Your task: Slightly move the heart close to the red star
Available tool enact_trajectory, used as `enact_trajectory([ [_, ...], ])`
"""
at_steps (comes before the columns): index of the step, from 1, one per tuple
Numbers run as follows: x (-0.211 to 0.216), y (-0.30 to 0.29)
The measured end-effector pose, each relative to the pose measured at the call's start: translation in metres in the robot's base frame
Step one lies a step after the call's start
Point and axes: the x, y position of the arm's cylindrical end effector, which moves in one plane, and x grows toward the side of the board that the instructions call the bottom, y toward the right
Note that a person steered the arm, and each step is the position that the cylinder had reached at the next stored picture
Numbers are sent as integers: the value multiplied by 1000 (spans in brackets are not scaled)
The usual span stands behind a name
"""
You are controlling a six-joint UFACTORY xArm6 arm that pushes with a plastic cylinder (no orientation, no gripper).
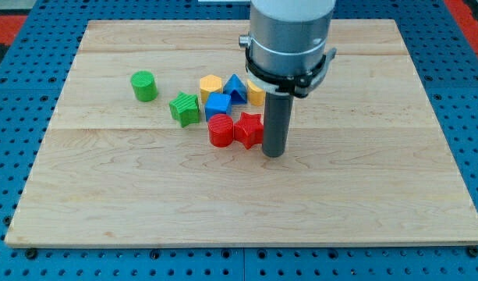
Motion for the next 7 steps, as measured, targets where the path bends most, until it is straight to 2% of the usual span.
enact_trajectory([
  [2, -30, -16],
  [4, -112, 66],
  [5, -119, 38],
  [6, -111, -19],
  [7, -110, -19],
])
